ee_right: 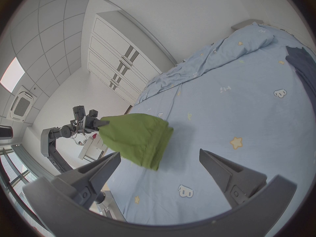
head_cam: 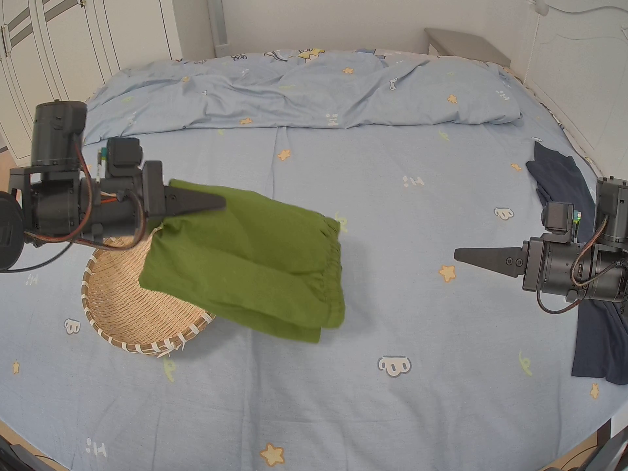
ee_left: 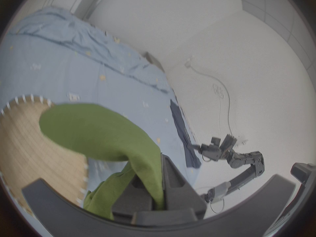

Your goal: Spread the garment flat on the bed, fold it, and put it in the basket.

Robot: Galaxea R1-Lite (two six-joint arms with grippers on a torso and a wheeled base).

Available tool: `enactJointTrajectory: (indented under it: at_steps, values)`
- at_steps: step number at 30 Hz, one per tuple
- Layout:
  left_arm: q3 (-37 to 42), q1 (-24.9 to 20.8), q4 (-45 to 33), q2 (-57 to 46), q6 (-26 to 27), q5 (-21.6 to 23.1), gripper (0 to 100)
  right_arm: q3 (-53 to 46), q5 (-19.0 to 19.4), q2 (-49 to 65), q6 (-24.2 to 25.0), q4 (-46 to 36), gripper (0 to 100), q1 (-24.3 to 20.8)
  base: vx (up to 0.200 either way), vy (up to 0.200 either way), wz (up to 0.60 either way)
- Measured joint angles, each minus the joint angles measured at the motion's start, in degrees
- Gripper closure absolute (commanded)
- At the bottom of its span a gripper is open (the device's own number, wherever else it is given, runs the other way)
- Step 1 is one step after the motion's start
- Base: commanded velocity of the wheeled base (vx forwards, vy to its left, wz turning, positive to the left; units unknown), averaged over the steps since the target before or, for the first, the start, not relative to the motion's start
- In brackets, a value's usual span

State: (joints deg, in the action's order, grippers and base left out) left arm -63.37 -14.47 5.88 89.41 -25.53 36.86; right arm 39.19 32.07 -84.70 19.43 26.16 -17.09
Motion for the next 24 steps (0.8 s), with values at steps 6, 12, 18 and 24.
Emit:
enactJointTrajectory:
  at_steps: [6, 12, 18, 24]
  values:
    - [1.4, 7.8, 8.9, -2.1, -0.6, 0.7, 100, 0.0, 0.0, 0.0, 0.0, 0.0, 0, 0.3, 0.000, 0.000, 0.00]
    - [3.1, 12.4, 10.9, -3.2, -0.7, 0.9, 100, 0.2, 0.0, 0.1, 0.0, 0.0, 0, 0.6, 0.000, 0.000, 0.00]
    - [4.0, 13.2, 11.6, -4.1, -1.0, 1.1, 100, 0.3, 0.0, 0.4, 0.0, 0.0, 0, 0.6, 0.000, 0.000, 0.00]
    - [4.3, 11.2, 12.4, -5.1, -2.8, 0.9, 100, 0.3, 0.0, 1.0, 0.0, -0.1, 0, 0.7, 0.000, 0.000, 0.00]
